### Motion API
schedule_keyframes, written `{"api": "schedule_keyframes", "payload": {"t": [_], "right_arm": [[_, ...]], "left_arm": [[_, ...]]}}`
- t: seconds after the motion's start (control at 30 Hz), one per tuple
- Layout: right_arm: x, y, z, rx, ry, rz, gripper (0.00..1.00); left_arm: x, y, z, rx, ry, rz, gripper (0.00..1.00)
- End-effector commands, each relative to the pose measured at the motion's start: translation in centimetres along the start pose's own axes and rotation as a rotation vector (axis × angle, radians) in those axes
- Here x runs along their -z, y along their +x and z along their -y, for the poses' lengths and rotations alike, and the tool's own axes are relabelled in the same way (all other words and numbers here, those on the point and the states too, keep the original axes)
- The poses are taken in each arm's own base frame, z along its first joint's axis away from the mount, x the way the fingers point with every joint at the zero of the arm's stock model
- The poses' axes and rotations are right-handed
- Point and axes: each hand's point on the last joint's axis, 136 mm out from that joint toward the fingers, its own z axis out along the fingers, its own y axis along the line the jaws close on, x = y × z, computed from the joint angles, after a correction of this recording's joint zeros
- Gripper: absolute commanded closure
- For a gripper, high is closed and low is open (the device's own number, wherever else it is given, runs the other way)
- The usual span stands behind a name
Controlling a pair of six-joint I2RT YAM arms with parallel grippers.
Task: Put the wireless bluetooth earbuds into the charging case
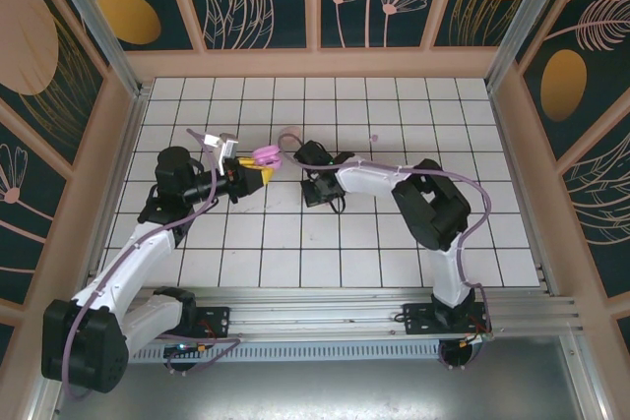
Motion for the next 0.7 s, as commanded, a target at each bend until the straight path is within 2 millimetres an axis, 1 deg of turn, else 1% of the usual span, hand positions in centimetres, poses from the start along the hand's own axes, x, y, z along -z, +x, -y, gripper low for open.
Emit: {"api": "schedule_keyframes", "payload": {"t": [0.0,0.07,0.1,0.13,0.17,0.27,0.33,0.43,0.57,0.67], "right_arm": [[2.2,1.8,-0.6,0.015,-0.013,-0.030,1.00],[3.3,1.6,-1.4,0.033,-0.031,-0.002,1.00],[3.8,1.4,-1.7,0.038,-0.040,0.011,0.98],[4.4,1.3,-2.1,0.035,-0.051,0.027,0.94],[5.0,1.1,-2.4,0.026,-0.064,0.041,0.93],[6.1,1.3,-2.7,-0.032,-0.100,0.060,0.94],[6.4,1.7,-2.4,-0.071,-0.106,0.066,0.96],[6.0,3.3,-2.3,-0.123,-0.130,0.034,0.99],[4.4,5.8,-1.6,-0.177,-0.128,-0.027,1.00],[3.3,7.0,-0.7,-0.205,-0.098,-0.054,1.00]], "left_arm": [[0.1,-0.4,0.8,-0.032,0.021,0.017,0.87],[0.2,-0.5,0.9,-0.034,0.020,0.019,0.87],[0.2,-0.4,0.9,-0.036,0.020,0.020,0.87],[0.2,-0.4,1.0,-0.036,0.021,0.021,0.87],[0.2,-0.5,1.0,-0.036,0.019,0.023,0.87],[0.3,-0.4,1.1,-0.033,0.019,0.023,0.87],[0.4,-0.4,1.1,-0.034,0.017,0.024,0.87],[0.4,-0.4,1.2,-0.040,0.015,0.026,0.87],[0.3,-0.5,1.1,-0.038,0.013,0.023,0.87],[0.3,-0.5,1.0,-0.042,0.011,0.021,0.87]]}}
